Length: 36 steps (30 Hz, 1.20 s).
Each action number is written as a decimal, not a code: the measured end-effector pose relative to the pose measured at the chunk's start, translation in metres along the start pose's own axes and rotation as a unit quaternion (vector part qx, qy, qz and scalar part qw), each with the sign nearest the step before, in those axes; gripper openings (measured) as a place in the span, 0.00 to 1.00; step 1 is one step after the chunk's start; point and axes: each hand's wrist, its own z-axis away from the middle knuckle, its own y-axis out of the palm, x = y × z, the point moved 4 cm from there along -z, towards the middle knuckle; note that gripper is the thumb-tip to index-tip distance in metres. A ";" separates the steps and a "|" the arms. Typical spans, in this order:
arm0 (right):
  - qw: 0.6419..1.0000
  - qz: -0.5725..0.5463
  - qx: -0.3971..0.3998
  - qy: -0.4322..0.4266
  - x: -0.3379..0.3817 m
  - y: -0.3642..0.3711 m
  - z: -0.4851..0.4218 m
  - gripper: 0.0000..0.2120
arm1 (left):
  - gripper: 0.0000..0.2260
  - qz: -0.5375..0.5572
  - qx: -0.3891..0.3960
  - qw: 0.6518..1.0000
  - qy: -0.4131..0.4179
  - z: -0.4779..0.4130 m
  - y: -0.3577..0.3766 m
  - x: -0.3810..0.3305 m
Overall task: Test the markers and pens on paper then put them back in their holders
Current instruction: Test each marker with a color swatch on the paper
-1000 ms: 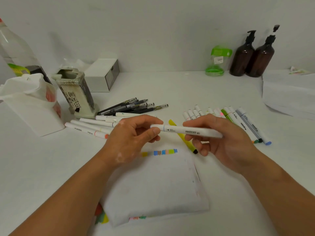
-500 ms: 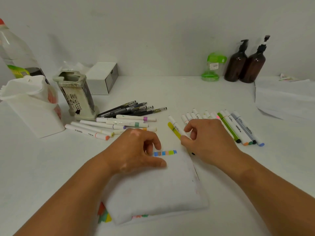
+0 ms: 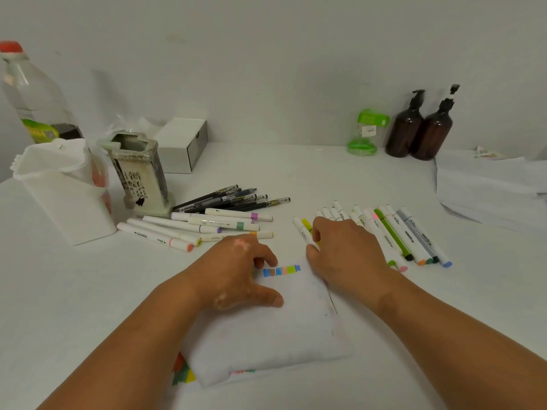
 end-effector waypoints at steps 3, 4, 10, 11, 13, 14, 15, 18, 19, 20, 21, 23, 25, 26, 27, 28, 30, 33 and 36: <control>0.999 0.010 -0.006 0.032 -0.007 -0.002 -0.001 0.03 | 0.29 0.004 -0.001 1.000 -0.008 0.000 -0.001 0.003; 0.999 0.010 -0.006 0.041 -0.010 -0.003 -0.001 0.03 | 0.29 0.000 0.002 1.000 -0.009 -0.001 -0.001 0.002; 0.998 0.016 -0.012 0.058 -0.019 -0.004 -0.002 0.01 | 0.29 -0.048 0.014 0.999 0.013 0.001 -0.003 -0.003; 0.998 0.015 -0.013 0.062 -0.022 -0.004 -0.002 0.01 | 0.29 -0.056 0.012 0.998 0.020 0.003 -0.003 -0.002; 0.997 0.011 -0.015 0.069 -0.026 -0.004 -0.003 0.01 | 0.29 -0.061 -0.001 0.998 0.030 0.013 -0.003 0.003; 0.997 0.009 -0.017 0.071 -0.028 -0.005 -0.004 0.01 | 0.30 -0.058 -0.012 0.998 0.033 0.019 -0.004 0.006; 0.997 0.008 -0.019 0.072 -0.029 -0.005 -0.004 0.01 | 0.30 -0.054 -0.026 0.998 0.035 0.026 -0.005 0.010; 0.997 0.010 -0.016 0.076 -0.033 -0.005 -0.007 0.01 | 0.32 -0.051 -0.063 0.996 0.033 0.044 -0.008 0.024; 0.997 0.011 -0.014 0.078 -0.033 -0.006 -0.008 0.01 | 0.33 -0.053 -0.071 0.996 0.031 0.048 -0.008 0.027; 0.997 0.014 -0.011 0.081 -0.034 -0.006 -0.008 0.01 | 0.33 -0.055 -0.078 0.995 0.032 0.052 -0.008 0.028; 0.996 0.017 -0.008 0.084 -0.033 -0.007 -0.009 0.02 | 0.33 -0.056 -0.084 0.994 0.034 0.054 -0.007 0.028; 0.996 0.016 -0.007 0.083 -0.029 -0.011 -0.012 0.02 | 0.33 -0.054 -0.096 0.993 0.040 0.056 -0.004 0.024; 0.998 -0.006 -0.007 0.070 -0.018 -0.015 -0.019 0.04 | 0.32 -0.053 -0.101 0.992 0.049 0.055 0.001 0.018; 0.998 -0.032 -0.006 0.054 -0.010 -0.016 -0.024 0.05 | 0.32 -0.054 -0.101 0.992 0.052 0.054 0.003 0.015; 0.997 -0.066 -0.003 0.034 0.001 -0.016 -0.029 0.07 | 0.33 -0.056 -0.100 0.992 0.056 0.052 0.004 0.012; 0.995 -0.097 0.005 0.009 0.013 -0.015 -0.036 0.08 | 0.33 -0.059 -0.100 0.992 0.058 0.050 0.005 0.010; 0.991 -0.123 0.031 -0.047 0.037 -0.008 -0.049 0.12 | 0.33 -0.066 -0.100 0.991 0.059 0.048 0.007 0.008; 0.988 -0.109 0.062 -0.089 0.060 0.007 -0.070 0.15 | 0.34 -0.070 -0.100 0.991 0.053 0.049 0.008 0.008; 0.991 -0.071 0.071 -0.086 0.067 0.018 -0.083 0.14 | 0.34 -0.071 -0.103 0.991 0.049 0.050 0.009 0.009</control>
